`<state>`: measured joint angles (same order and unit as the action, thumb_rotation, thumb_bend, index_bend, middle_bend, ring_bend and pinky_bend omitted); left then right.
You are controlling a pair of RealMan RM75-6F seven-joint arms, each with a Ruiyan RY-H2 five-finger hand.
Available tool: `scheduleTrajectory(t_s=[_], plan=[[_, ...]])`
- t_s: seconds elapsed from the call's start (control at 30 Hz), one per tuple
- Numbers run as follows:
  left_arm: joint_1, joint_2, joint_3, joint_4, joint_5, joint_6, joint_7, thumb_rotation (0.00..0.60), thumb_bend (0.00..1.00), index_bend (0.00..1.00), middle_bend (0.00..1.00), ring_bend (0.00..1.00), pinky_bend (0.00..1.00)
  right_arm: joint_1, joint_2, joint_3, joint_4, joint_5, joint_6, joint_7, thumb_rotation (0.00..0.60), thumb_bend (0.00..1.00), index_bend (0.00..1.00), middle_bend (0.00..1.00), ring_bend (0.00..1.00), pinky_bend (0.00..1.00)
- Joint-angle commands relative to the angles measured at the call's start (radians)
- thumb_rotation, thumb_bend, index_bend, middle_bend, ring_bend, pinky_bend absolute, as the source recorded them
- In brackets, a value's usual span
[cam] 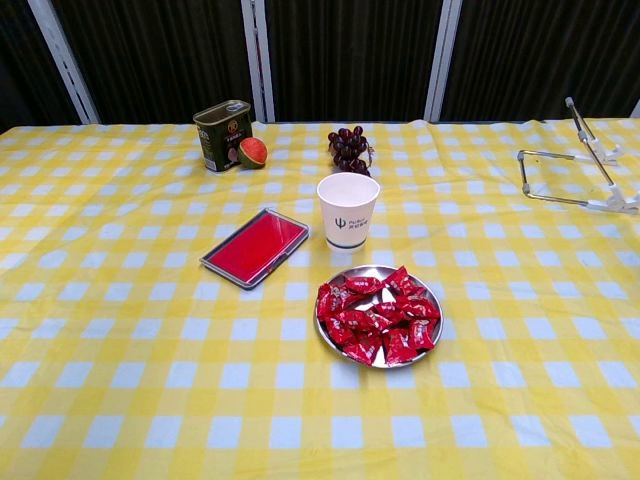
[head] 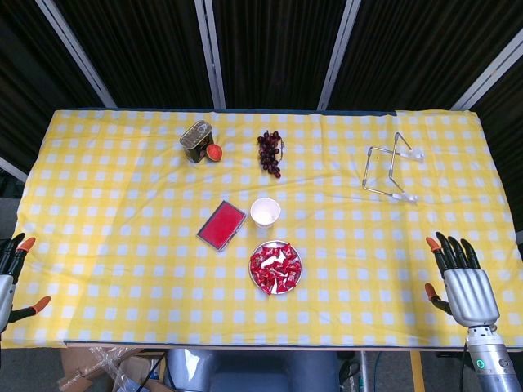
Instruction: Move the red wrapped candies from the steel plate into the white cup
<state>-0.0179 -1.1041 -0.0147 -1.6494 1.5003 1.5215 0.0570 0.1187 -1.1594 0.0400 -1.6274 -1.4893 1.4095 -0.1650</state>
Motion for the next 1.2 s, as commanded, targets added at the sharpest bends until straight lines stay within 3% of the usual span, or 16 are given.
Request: scheduleTrajectory(t_s=[0.03, 0.4, 0.47, 0.53, 0.63, 0.83, 1.0, 1.2], plan=[[0.000, 0.000, -0.001, 0.000, -0.002, -0.001, 0.001, 0.600, 0.02, 0.00, 0.00, 0.00, 0.00, 0.000, -0.001, 0.000, 0.000, -0.001, 0.000, -0.001, 0.600, 0.41, 0.00, 0.00, 0.00, 0.00], [0.001, 0.003, 0.001, -0.001, -0.001, -0.001, -0.004, 0.600, 0.02, 0.00, 0.00, 0.00, 0.00, -0.006, 0.011, -0.009, -0.045, -0.038, 0.024, 0.011, 0.600, 0.41, 0.00, 0.00, 0.00, 0.01], [0.000, 0.003, 0.001, -0.005, -0.005, -0.006, -0.005, 0.600, 0.02, 0.00, 0.00, 0.00, 0.00, -0.005, 0.013, -0.011, -0.068, -0.051, 0.029, 0.013, 0.600, 0.41, 0.00, 0.00, 0.00, 0.07], [-0.002, 0.004, 0.000, -0.007, -0.006, -0.009, -0.006, 0.600, 0.02, 0.00, 0.00, 0.00, 0.00, -0.001, 0.020, -0.014, -0.111, -0.063, 0.027, 0.019, 0.600, 0.41, 0.00, 0.01, 0.02, 0.21], [-0.003, 0.005, 0.002, -0.007, -0.002, -0.010, -0.007, 0.600, 0.02, 0.00, 0.00, 0.00, 0.00, 0.010, 0.030, -0.015, -0.175, -0.069, 0.009, 0.022, 0.600, 0.41, 0.00, 0.11, 0.21, 0.50], [-0.002, 0.010, 0.005, -0.012, 0.001, -0.011, -0.018, 0.600, 0.02, 0.00, 0.00, 0.00, 0.00, 0.069, 0.025, 0.008, -0.306, -0.041, -0.079, -0.050, 0.600, 0.41, 0.00, 0.43, 0.59, 0.84], [-0.006, 0.018, 0.007, -0.018, -0.004, -0.025, -0.032, 0.600, 0.02, 0.00, 0.00, 0.00, 0.00, 0.172, -0.050, 0.050, -0.420, 0.059, -0.221, -0.235, 0.600, 0.41, 0.00, 0.56, 0.73, 0.94], [-0.007, 0.032, 0.009, -0.023, -0.012, -0.036, -0.050, 0.600, 0.02, 0.00, 0.00, 0.00, 0.00, 0.252, -0.148, 0.085, -0.469, 0.240, -0.278, -0.444, 0.600, 0.41, 0.00, 0.66, 0.81, 0.97]])
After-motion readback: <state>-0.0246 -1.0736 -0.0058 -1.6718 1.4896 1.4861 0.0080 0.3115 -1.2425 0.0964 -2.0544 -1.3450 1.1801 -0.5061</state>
